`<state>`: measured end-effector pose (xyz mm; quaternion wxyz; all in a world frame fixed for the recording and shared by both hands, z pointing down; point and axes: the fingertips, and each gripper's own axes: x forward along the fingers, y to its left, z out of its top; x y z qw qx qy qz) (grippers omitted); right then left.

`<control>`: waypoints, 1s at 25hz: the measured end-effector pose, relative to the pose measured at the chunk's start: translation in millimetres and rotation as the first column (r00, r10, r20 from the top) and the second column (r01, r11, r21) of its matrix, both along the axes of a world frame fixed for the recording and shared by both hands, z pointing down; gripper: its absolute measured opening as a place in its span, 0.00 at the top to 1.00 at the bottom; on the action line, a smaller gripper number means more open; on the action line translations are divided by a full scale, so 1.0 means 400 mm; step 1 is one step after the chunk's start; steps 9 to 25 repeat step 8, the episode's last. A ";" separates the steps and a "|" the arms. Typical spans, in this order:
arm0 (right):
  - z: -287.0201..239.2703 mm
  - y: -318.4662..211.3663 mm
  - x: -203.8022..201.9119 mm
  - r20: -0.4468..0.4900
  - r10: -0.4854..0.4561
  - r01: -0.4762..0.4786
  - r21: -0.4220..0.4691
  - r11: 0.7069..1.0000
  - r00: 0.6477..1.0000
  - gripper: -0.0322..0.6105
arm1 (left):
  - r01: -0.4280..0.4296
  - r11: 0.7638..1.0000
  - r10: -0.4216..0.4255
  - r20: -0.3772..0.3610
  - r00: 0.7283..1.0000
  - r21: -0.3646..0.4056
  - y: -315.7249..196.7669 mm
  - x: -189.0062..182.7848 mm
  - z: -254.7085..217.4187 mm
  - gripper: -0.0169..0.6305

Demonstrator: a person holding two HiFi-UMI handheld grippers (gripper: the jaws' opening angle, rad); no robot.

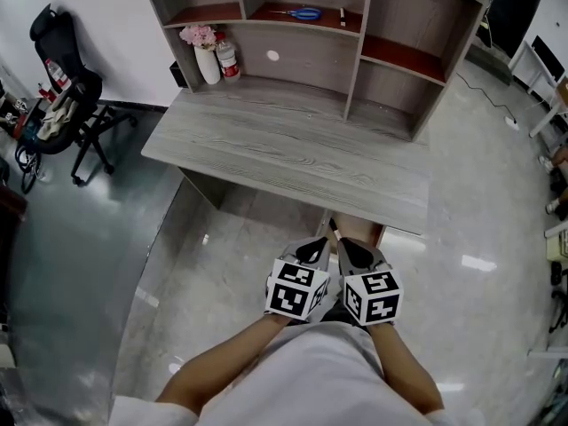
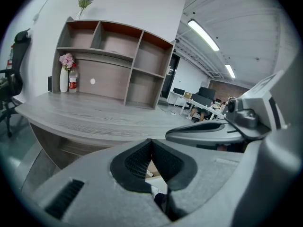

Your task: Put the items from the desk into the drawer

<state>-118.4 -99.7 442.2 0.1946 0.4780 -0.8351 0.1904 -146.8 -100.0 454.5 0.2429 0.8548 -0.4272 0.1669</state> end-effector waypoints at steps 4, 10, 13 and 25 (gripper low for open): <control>0.001 0.013 0.004 0.005 0.007 -0.007 0.001 1.000 1.000 0.95 | -0.005 1.000 0.005 -0.002 1.000 0.004 0.012 0.003 0.000 0.97; -0.002 0.022 0.003 0.011 0.012 -0.012 0.000 1.000 1.000 0.95 | -0.007 1.000 0.006 -0.015 1.000 -0.005 0.019 0.002 0.000 0.97; -0.002 0.022 0.003 0.011 0.012 -0.012 0.000 1.000 1.000 0.95 | -0.007 1.000 0.006 -0.015 1.000 -0.005 0.019 0.002 0.000 0.97; -0.002 0.022 0.003 0.011 0.012 -0.012 0.000 1.000 1.000 0.95 | -0.007 1.000 0.006 -0.015 1.000 -0.005 0.019 0.002 0.000 0.97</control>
